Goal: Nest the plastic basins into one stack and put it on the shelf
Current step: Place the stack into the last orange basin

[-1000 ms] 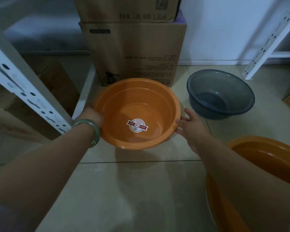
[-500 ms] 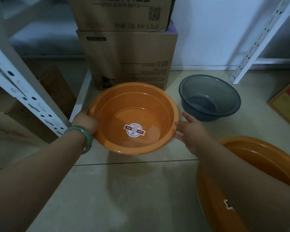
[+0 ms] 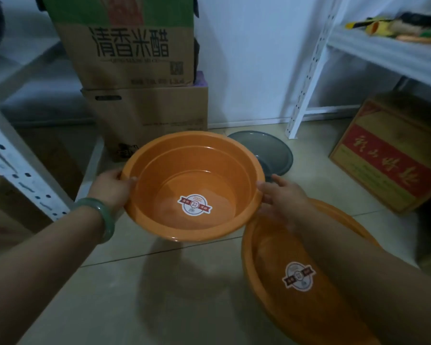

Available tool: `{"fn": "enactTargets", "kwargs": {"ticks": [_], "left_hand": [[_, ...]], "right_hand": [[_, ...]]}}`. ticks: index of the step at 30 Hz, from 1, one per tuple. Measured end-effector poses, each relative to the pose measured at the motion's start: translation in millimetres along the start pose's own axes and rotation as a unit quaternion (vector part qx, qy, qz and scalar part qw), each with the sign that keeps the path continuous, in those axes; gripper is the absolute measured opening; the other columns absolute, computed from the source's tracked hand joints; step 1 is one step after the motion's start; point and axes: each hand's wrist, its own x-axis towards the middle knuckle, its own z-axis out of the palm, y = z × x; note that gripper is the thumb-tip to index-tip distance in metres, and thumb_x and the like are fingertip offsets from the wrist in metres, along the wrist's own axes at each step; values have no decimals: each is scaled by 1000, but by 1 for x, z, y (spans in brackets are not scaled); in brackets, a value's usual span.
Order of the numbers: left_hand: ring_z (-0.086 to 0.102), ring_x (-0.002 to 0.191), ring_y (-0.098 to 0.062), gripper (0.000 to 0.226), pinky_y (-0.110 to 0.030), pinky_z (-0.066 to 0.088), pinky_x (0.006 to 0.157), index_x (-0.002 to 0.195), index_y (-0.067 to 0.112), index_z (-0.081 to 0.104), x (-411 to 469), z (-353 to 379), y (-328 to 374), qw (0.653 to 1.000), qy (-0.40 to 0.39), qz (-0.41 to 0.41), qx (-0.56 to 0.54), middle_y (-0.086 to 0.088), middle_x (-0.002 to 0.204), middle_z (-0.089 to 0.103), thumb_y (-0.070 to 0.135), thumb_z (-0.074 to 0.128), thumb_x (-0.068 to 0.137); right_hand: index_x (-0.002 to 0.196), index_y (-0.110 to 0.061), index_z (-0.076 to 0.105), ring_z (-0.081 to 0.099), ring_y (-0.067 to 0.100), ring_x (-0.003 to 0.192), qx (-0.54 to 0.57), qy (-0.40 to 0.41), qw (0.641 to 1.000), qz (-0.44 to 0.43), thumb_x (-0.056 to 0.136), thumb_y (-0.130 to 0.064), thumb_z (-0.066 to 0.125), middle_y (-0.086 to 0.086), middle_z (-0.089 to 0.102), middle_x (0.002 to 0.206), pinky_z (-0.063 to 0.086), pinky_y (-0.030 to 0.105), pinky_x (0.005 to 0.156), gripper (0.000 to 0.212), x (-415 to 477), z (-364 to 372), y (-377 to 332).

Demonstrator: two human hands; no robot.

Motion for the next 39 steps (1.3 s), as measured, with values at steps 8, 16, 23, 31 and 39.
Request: {"fn": "enactTargets", "kwargs": {"ticks": [8, 16, 23, 31, 39], "left_hand": [[71, 79, -26, 42, -47, 57, 79, 132, 23, 51, -50, 31, 45, 995, -51, 76, -47, -8, 97, 71, 30, 52, 91], [69, 76, -26, 32, -45, 58, 76, 123, 21, 57, -106, 81, 72, 979, -132, 156, -8, -6, 90, 70, 26, 51, 92], [67, 91, -22, 36, -42, 54, 85, 125, 22, 56, -128, 126, 61, 965, -173, 190, 46, -3, 107, 68, 27, 52, 90], [65, 89, -23, 32, -37, 53, 81, 119, 20, 57, -129, 157, 34, 944, -194, 203, 175, -4, 102, 68, 30, 52, 89], [55, 83, -14, 37, -29, 45, 75, 127, 21, 50, -122, 177, 14, 927, -221, 181, 243, 0, 103, 63, 29, 50, 91]], "right_hand": [[143, -23, 43, 71, 24, 80, -35, 63, 996, -49, 88, -30, 63, 10, 67, 112, 58, 33, 54, 59, -40, -82, -12], [146, -28, 36, 71, 27, 79, -83, 160, 983, -32, 89, -21, 61, 14, 65, 113, 58, 38, 60, 62, -71, -160, 5], [146, -30, 37, 73, 30, 77, -155, 205, 966, -7, 87, -16, 61, 12, 68, 100, 61, 45, 67, 65, -87, -200, 41], [139, -25, 49, 68, 21, 77, -241, 230, 943, -11, 87, -18, 59, -4, 61, 87, 57, 34, 66, 53, -78, -209, 82], [143, -29, 42, 66, 25, 89, -301, 218, 929, 8, 89, -25, 51, 5, 65, 121, 57, 44, 80, 55, -55, -202, 110]]}}
